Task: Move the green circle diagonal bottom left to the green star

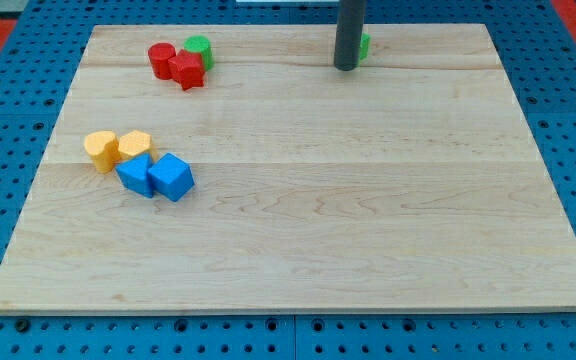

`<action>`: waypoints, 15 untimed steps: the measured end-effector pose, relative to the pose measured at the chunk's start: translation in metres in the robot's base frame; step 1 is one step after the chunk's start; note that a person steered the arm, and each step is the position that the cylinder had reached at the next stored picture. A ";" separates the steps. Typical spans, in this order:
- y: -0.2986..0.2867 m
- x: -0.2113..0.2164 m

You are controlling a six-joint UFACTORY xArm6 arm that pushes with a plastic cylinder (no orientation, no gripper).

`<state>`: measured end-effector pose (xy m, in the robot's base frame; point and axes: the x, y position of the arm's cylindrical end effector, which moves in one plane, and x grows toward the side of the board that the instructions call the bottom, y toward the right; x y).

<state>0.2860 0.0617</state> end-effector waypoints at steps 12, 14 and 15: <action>-0.088 0.036; -0.088 0.026; -0.059 0.014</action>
<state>0.2998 0.0029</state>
